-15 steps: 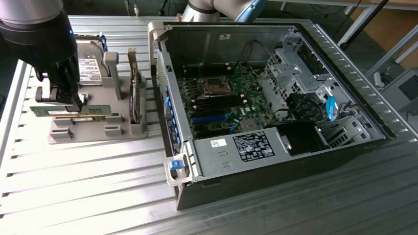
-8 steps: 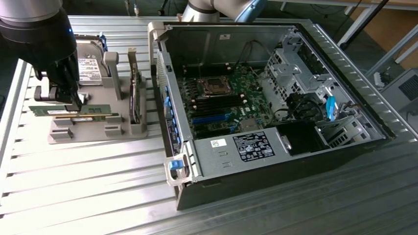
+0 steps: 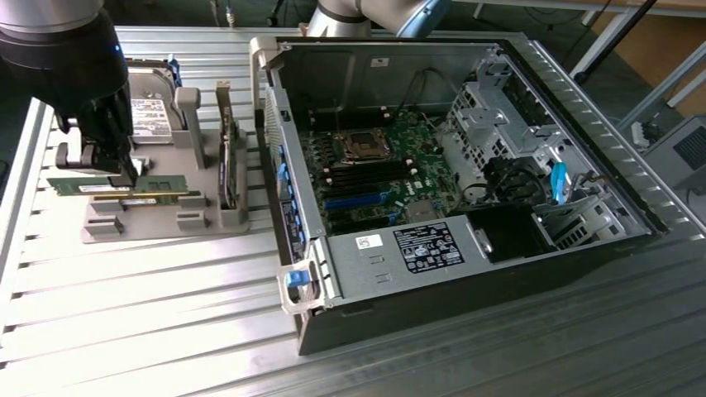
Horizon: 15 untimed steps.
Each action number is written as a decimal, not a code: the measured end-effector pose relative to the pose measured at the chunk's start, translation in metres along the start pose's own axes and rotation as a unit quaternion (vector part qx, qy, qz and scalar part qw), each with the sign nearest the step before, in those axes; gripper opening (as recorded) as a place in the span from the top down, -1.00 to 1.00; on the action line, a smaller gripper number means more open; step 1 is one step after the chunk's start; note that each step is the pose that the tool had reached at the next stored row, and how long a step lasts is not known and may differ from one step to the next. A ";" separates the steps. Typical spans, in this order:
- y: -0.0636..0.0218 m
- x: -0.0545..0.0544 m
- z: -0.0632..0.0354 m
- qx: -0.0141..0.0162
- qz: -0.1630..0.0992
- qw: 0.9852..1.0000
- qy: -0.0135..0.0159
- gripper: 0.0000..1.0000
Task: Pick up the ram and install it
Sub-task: 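Pick up the ram and move it above insertion slot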
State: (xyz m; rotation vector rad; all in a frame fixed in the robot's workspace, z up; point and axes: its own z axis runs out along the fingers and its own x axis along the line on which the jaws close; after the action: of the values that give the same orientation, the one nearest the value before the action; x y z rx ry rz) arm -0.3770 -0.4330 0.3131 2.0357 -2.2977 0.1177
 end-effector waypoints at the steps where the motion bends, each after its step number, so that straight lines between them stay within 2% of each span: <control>1: 0.0000 0.000 -0.0006 0.000 0.000 1.000 0.000 0.78; 15: -0.0001 0.001 -0.0074 0.001 0.000 1.000 0.005 0.78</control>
State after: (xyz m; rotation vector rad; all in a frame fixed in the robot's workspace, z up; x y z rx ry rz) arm -0.3770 -0.4330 0.3206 2.0308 -2.2923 0.1295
